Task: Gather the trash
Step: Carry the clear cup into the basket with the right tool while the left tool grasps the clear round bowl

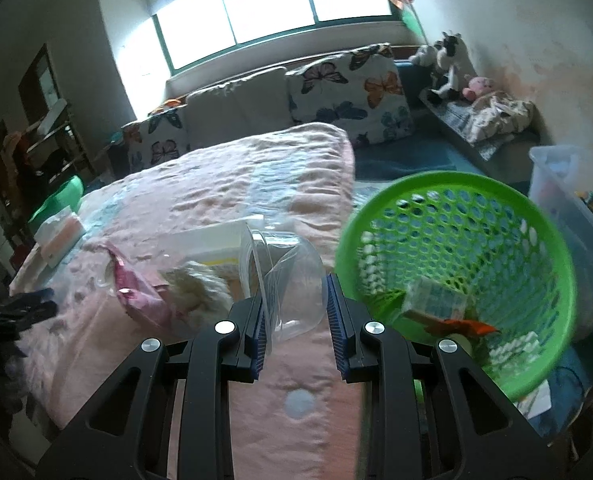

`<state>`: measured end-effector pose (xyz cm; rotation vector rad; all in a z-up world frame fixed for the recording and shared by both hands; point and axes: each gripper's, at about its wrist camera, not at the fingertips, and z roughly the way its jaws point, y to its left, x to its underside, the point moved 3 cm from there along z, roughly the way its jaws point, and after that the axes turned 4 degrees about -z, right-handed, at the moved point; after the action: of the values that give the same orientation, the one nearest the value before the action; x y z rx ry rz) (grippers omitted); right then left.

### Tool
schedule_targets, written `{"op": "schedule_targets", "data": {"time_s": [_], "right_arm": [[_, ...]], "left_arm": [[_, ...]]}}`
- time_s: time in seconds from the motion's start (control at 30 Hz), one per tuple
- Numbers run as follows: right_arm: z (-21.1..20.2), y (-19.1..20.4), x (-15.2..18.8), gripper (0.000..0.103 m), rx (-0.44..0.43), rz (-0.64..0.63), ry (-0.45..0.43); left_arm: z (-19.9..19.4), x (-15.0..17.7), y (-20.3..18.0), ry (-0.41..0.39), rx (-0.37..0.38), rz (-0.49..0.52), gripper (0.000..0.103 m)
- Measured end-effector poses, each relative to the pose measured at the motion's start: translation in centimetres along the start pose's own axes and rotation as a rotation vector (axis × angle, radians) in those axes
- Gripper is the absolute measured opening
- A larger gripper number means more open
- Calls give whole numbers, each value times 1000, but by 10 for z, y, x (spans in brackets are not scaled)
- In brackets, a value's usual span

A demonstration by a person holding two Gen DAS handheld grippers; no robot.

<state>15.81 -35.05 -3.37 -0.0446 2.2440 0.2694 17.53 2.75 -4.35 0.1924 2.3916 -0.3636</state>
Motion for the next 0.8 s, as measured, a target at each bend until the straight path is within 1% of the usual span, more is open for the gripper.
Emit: {"op": "schedule_targets", "data": {"time_s": [0.2,0.37,0.47,0.67,0.7,0.73,0.8], "right_arm": [[-2,-35,6,28,64,36,12],[0,-69,9,28,130,69,30],[4,-87,13,28,160,90,46],[9,-115,22,28,194,121,74],[10,-120,24,29,199,125,77],[12,-122,24,34,203,130,80],[12,-127,26,38,212,140,82]], "left_arm": [[-1,-18,-44,-30,52,54,90],[9,-29,-83,-20,103,89,90],[15,-38,-114,-23,133,135,90],[27,-55,-158,-21,168,194,90],[28,-57,-162,-21,172,202,90],[31,-61,-169,-23,173,210,90],[34,-68,-179,-20,187,214,90]]}}
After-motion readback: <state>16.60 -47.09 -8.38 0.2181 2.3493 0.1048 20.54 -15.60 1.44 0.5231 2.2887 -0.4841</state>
